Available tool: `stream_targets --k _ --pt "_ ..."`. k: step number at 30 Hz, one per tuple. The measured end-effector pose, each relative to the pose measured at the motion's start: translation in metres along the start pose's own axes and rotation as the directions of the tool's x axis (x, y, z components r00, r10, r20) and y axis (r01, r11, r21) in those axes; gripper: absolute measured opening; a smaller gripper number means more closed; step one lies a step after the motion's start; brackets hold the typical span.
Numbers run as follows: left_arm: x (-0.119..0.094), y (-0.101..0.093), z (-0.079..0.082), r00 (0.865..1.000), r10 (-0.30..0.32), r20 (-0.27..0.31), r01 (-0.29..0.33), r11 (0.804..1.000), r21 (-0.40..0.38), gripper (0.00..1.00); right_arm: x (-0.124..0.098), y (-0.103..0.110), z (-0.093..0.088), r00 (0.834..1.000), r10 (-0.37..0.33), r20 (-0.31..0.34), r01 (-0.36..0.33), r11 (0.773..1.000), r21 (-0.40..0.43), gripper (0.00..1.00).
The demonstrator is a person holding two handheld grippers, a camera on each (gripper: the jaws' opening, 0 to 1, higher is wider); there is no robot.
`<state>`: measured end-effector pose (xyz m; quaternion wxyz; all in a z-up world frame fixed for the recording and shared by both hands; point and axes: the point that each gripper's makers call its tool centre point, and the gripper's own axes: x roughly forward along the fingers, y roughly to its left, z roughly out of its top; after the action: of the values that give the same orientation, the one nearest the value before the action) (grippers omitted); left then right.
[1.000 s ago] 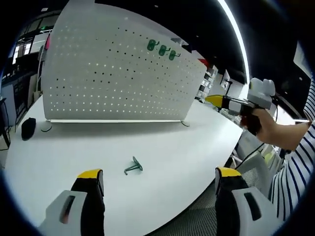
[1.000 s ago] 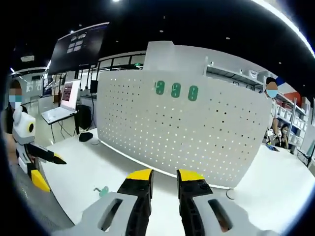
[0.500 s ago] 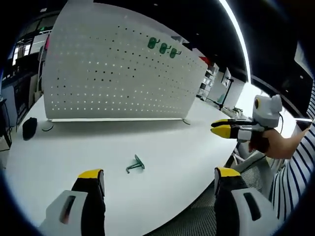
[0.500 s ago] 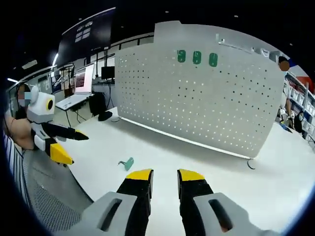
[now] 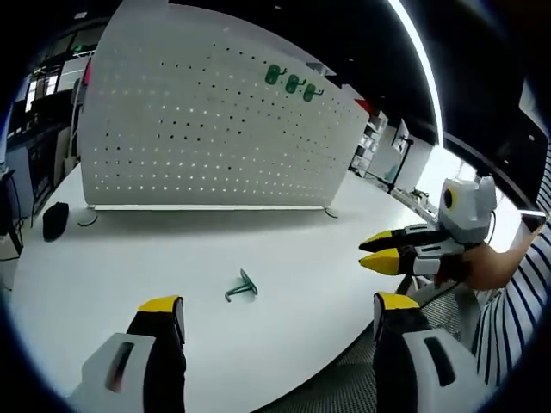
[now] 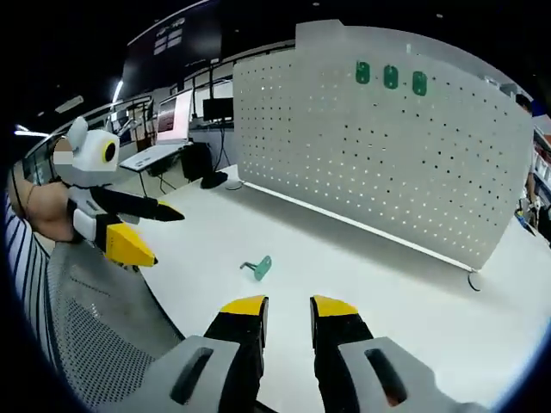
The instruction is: Insert the hook assembly into the mounting plate slot until the hook locks in place.
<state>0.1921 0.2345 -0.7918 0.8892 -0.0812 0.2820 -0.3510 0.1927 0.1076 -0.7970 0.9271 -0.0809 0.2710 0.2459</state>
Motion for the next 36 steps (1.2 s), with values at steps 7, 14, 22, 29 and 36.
stream_targets --k 7,14,22,29,36 --pt "0.000 0.000 0.000 1.000 0.001 0.002 -0.001 1.000 -0.006 0.93 0.038 0.019 -0.012 0.997 0.068 -0.033 -0.069 0.997 -0.042 0.17" --pt "0.001 -0.001 -0.002 1.000 -0.001 -0.010 0.001 1.000 0.002 0.93 0.072 0.028 -0.017 0.996 0.075 -0.038 -0.078 0.994 -0.076 0.17" --pt "0.000 0.003 -0.003 1.000 0.016 -0.016 -0.016 1.000 0.003 0.92 0.103 0.032 -0.026 0.991 0.109 -0.080 -0.115 0.991 -0.071 0.17" --pt "0.001 0.004 -0.004 1.000 0.016 -0.020 -0.016 1.000 -0.005 0.91 0.119 0.029 -0.030 0.990 0.103 -0.095 -0.108 0.993 -0.043 0.17" --pt "0.001 0.006 -0.006 0.999 0.020 -0.030 -0.021 1.000 -0.007 0.90 0.127 0.031 -0.032 0.991 0.108 -0.085 -0.109 0.994 -0.014 0.15"
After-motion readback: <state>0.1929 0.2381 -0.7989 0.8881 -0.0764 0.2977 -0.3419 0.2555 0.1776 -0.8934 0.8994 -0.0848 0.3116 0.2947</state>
